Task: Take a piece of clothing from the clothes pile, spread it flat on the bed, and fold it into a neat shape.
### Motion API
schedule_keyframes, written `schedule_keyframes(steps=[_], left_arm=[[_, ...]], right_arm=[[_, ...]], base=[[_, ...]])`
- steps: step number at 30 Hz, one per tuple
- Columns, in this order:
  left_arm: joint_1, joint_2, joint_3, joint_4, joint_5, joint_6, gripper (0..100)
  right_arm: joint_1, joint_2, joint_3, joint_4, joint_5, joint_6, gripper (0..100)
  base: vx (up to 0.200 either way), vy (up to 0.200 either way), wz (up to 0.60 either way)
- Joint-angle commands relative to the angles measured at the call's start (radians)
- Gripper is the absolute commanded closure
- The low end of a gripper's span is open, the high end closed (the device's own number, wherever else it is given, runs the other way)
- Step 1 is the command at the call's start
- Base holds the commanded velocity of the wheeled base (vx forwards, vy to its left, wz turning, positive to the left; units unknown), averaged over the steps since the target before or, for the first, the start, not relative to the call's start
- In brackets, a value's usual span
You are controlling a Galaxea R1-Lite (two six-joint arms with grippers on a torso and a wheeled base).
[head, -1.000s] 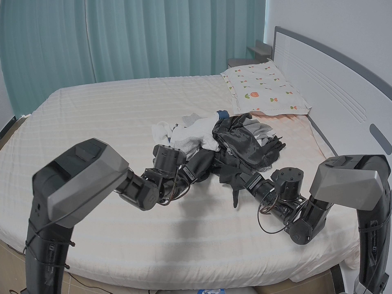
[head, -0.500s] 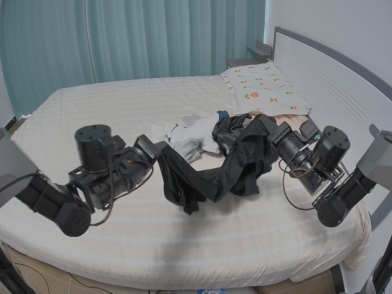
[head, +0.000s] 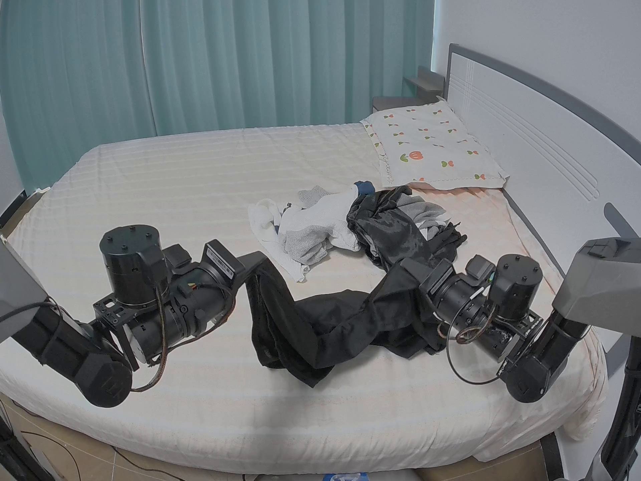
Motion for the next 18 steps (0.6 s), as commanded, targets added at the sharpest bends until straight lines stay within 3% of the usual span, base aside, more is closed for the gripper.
schedule_keyframes(steps=[1,3,6,18], left_arm=[[0.0,0.063,0.021,-0.002,-0.052,-0.041,100],[0.002,0.075,0.029,-0.005,-0.06,-0.042,100],[0.01,0.083,0.03,-0.003,-0.061,-0.042,100],[0.01,0.113,0.03,0.0,-0.058,-0.044,100]], right_arm=[[0.028,0.072,0.017,-0.011,0.011,0.027,100],[0.028,0.073,0.019,-0.011,0.011,0.027,100],[0.028,0.075,0.025,-0.011,0.011,0.027,100],[0.026,0.082,0.023,-0.011,0.01,0.026,100]], base=[[0.0,0.0,0.0],[0.0,0.0,0.0],[-0.2,0.0,0.0],[0.0,0.0,0.0]])
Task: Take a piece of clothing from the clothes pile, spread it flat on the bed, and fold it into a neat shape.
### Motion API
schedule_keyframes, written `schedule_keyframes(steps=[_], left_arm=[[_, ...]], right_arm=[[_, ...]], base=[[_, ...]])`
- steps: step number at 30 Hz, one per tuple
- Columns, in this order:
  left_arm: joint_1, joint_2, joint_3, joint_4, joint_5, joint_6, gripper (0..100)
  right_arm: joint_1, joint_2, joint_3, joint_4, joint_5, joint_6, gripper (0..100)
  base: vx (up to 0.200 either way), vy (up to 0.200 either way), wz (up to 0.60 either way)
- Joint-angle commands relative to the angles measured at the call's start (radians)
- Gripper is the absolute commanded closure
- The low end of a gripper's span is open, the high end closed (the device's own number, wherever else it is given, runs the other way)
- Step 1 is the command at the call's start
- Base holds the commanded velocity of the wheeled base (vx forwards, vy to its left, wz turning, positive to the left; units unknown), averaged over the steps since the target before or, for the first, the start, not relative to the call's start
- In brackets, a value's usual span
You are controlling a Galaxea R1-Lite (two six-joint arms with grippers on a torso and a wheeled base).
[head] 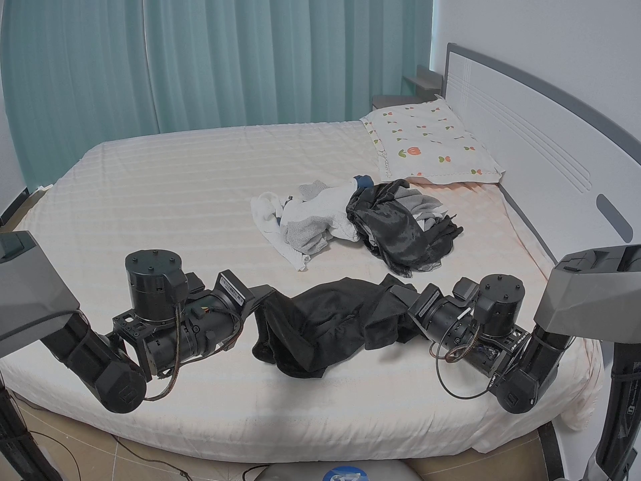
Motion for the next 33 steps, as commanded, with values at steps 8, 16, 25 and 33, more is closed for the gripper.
schedule_keyframes(steps=[8,16,25,33], left_arm=[[0.0,0.003,0.021,-0.003,0.004,-0.001,100],[-0.003,-0.006,0.03,0.003,-0.003,-0.002,100],[-0.006,-0.006,0.03,0.003,-0.005,-0.002,100],[-0.009,-0.008,0.03,0.003,-0.005,-0.002,100]], right_arm=[[0.004,0.005,0.001,-0.01,0.0,-0.002,100],[0.005,0.0,0.003,-0.01,-0.001,-0.002,100],[0.024,0.005,0.001,-0.01,-0.006,-0.005,100],[0.027,0.005,0.0,-0.01,-0.006,-0.003,100]], base=[[0.0,0.075,0.0],[0.0,0.2,0.0],[0.0,0.2,0.0],[0.0,0.2,0.0]])
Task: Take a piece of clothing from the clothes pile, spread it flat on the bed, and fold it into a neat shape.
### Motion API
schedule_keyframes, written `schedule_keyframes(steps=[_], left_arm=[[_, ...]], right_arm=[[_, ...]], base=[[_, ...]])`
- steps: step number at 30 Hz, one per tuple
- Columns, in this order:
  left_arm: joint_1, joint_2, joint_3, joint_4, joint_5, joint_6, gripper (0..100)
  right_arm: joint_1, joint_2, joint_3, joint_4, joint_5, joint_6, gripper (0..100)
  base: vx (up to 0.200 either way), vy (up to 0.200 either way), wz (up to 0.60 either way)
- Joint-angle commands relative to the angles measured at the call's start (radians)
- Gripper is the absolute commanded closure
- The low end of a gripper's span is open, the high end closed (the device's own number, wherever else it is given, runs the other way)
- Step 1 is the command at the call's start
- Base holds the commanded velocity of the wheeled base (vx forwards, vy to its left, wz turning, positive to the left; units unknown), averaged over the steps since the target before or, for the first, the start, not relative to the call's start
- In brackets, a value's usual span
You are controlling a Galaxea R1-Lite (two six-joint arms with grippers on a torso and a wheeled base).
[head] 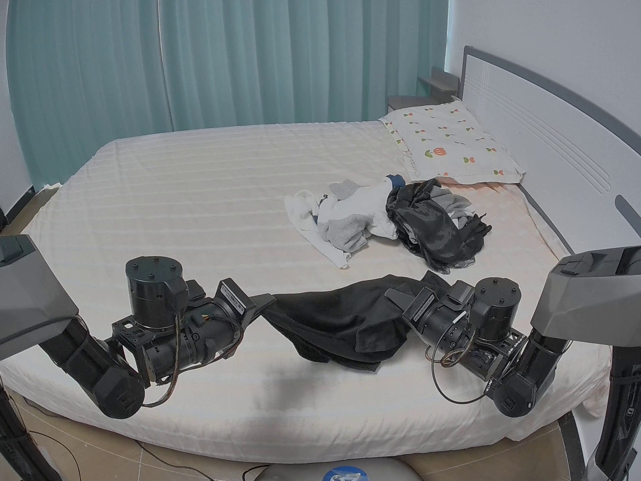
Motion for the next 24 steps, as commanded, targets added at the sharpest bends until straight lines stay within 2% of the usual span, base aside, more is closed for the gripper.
schedule_keyframes(steps=[1,24], left_arm=[[-0.001,0.0,0.001,0.001,0.0,0.0,100],[-0.016,0.009,0.001,0.003,-0.002,0.0,100]], right_arm=[[0.004,0.002,-0.001,-0.011,0.0,0.0,100],[0.007,0.009,-0.006,-0.011,-0.003,0.0,100]], base=[[0.0,0.2,0.0],[0.0,0.2,0.0]])
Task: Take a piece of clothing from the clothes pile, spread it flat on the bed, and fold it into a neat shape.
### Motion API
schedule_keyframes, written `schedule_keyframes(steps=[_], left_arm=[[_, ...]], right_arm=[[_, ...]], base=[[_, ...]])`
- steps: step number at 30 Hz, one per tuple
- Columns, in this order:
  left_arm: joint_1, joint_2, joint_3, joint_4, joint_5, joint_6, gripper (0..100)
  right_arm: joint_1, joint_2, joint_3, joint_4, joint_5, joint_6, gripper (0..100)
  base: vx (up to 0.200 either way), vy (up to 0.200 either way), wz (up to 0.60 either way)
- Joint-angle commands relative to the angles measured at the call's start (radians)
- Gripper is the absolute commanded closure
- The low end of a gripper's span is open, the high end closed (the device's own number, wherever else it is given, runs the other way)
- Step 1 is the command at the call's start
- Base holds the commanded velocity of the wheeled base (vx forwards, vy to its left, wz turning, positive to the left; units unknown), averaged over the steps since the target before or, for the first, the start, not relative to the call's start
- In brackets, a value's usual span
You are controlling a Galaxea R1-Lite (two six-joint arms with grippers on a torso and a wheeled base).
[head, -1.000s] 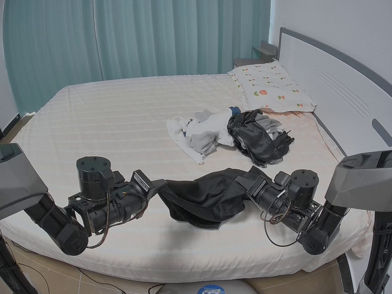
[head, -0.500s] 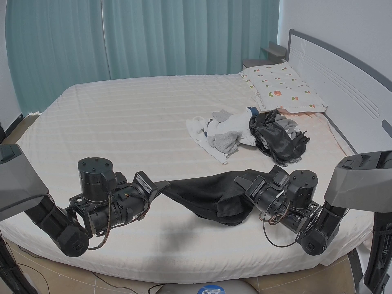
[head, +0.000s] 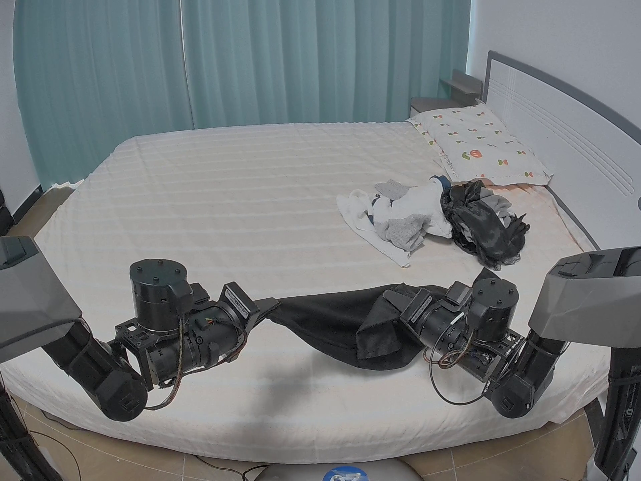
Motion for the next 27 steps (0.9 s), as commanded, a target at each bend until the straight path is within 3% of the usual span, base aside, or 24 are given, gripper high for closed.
schedule_keyframes(steps=[1,27], left_arm=[[-0.001,0.004,0.0,-0.001,0.0,0.0,100],[-0.005,0.014,0.009,-0.001,-0.014,0.0,100]], right_arm=[[0.0,0.003,-0.001,-0.011,0.001,0.0,100],[0.0,0.004,-0.001,-0.011,0.001,0.0,100]], base=[[0.0,0.2,0.0],[0.0,0.2,0.0]])
